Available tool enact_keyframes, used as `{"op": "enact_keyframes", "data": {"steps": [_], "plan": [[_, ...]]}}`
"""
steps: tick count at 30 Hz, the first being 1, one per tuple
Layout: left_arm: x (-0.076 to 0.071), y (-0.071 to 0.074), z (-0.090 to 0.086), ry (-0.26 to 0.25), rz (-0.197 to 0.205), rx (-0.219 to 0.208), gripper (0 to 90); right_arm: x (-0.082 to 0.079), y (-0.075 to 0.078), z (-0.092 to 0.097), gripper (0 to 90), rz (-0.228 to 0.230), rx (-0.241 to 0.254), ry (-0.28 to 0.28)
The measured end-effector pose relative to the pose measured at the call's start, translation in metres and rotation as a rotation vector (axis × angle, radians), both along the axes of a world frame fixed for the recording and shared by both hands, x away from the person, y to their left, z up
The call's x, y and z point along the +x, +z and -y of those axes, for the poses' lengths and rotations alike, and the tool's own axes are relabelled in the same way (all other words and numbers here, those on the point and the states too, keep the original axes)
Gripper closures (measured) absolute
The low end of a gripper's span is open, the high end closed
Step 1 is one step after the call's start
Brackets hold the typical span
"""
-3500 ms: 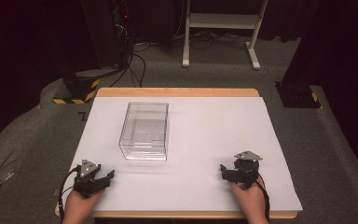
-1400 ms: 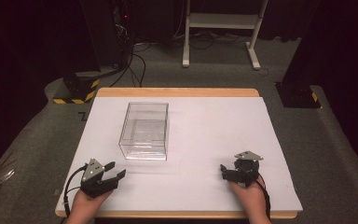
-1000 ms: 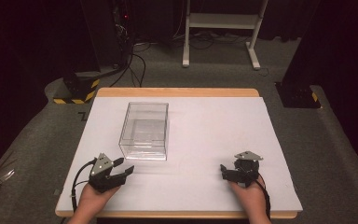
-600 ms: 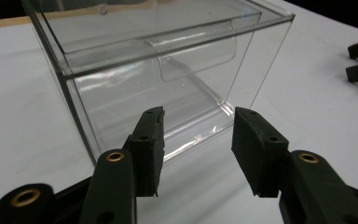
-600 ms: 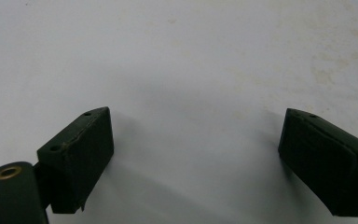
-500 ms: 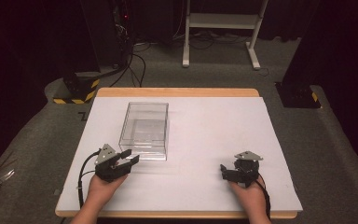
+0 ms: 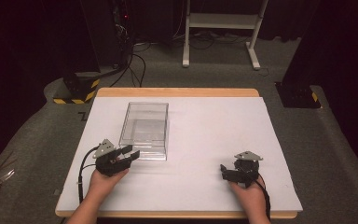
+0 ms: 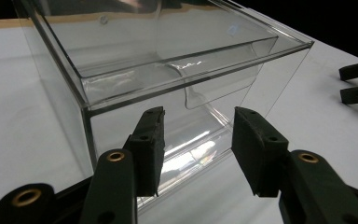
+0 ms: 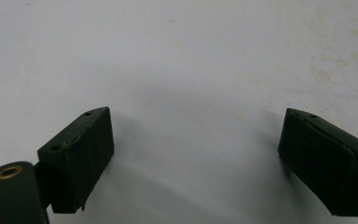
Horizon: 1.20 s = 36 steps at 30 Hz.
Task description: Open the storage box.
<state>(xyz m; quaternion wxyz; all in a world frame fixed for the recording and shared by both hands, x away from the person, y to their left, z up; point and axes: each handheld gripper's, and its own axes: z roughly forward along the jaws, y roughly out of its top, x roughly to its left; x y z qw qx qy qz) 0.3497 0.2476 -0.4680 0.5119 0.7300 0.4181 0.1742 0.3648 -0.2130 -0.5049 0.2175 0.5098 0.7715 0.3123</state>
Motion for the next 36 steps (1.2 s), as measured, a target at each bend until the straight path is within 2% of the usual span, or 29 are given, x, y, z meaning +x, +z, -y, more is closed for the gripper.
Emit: {"op": "enact_keyframes", "data": {"steps": [7, 10, 14, 23, 29, 36], "plan": [[0.004, 0.0, -0.001, -0.023, 0.018, -0.023, 63.5, 0.0, 0.0, 0.0, 10.3, -0.001, 0.0, -0.001], [0.006, 0.0, -0.002, -0.032, 0.017, -0.035, 64.5, 0.0, 0.0, 0.0, 10.4, -0.001, 0.0, -0.002], [0.01, -0.002, -0.005, -0.041, 0.008, -0.073, 66.0, 0.0, 0.0, 0.0, 10.4, 0.0, 0.0, -0.001], [0.016, -0.005, -0.007, -0.078, 0.011, -0.108, 71.4, 0.0, 0.0, 0.0, 10.5, 0.0, 0.0, -0.002], [0.017, -0.008, -0.005, -0.104, 0.036, -0.104, 73.0, -0.001, 0.0, 0.0, 10.6, 0.001, 0.0, -0.002], [0.017, -0.008, -0.007, -0.113, 0.034, -0.119, 75.0, -0.001, 0.0, 0.0, 10.7, 0.003, -0.002, -0.001]]}}
